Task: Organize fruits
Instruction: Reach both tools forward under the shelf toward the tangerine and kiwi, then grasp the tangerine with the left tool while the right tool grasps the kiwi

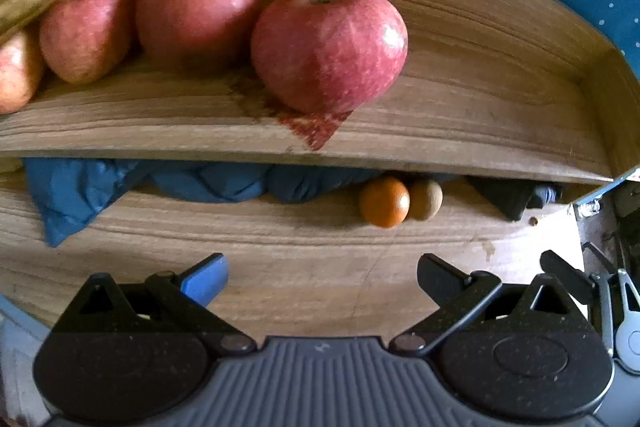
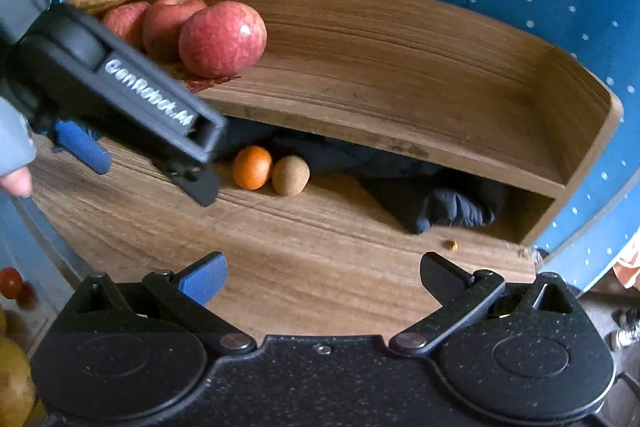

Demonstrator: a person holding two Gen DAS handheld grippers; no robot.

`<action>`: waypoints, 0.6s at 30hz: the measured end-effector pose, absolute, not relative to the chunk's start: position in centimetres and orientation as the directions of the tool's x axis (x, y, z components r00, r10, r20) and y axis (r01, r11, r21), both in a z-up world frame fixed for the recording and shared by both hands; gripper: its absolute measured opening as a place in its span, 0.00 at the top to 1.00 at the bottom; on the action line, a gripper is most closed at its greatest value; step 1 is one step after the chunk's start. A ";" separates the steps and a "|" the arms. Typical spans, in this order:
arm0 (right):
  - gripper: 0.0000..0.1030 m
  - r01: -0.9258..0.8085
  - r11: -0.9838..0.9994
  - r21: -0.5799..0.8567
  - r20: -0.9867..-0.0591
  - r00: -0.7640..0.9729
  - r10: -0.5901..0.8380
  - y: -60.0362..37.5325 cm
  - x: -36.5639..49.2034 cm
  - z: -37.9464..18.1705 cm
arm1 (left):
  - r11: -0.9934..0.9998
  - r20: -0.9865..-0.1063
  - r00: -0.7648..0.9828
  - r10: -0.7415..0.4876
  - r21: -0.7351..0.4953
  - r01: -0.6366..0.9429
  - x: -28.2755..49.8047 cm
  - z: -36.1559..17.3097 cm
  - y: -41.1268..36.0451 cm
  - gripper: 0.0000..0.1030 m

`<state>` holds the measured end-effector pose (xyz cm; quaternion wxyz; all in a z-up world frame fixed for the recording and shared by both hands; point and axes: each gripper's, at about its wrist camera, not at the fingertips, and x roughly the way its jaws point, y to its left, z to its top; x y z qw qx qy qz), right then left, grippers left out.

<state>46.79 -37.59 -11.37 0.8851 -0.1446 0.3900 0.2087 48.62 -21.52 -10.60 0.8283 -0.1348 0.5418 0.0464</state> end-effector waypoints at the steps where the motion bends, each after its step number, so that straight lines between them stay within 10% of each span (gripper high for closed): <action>1: 0.01 -0.491 0.866 -0.093 -0.748 0.608 0.265 -37.5 47.0 -11.5 | 0.959 -0.909 0.410 -0.072 -0.177 -0.224 48.8 -10.7 -21.6 0.01; 18: 0.16 -0.544 0.832 -0.109 -0.728 0.614 0.306 -36.6 48.6 -12.4 | 0.949 -0.893 0.444 -0.074 -0.199 -0.243 50.4 -11.4 -21.5 0.04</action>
